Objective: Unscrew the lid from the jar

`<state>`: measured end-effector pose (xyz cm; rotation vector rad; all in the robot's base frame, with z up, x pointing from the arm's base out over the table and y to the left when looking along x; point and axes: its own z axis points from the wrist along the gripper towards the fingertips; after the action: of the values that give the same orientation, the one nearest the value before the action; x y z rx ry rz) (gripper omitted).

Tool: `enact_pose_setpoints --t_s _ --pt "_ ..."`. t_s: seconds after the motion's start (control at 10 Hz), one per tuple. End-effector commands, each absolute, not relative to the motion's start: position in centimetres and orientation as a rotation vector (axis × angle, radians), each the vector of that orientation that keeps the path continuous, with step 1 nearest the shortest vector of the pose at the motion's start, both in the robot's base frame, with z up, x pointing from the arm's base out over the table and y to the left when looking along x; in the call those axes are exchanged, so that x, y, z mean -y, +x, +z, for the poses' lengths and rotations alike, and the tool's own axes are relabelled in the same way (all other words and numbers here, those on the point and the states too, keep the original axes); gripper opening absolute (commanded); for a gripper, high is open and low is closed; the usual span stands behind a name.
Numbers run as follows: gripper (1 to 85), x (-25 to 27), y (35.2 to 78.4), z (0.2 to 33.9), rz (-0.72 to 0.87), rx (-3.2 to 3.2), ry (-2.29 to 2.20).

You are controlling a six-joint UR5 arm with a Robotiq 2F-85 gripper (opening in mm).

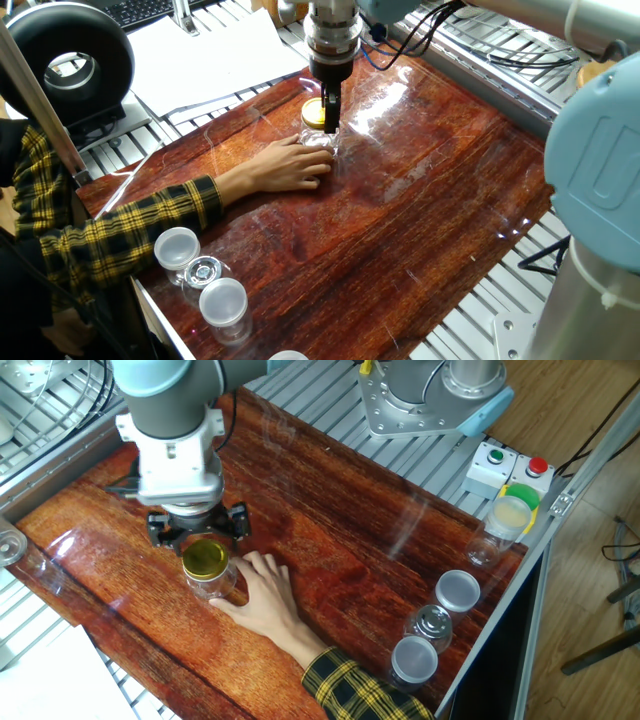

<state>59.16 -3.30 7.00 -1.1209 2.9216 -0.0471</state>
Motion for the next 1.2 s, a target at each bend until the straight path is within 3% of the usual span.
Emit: enact_pose_setpoints --t_s 0.0,0.3,1.1 --pt "79.3 3.1 59.5 6.7 0.019 -3.028 -0.789" --pt "77.3 1.8 59.4 6.5 0.104 -3.094 -0.504" --pt "72.0 1.9 59.1 7.0 0.06 -3.146 -0.304"
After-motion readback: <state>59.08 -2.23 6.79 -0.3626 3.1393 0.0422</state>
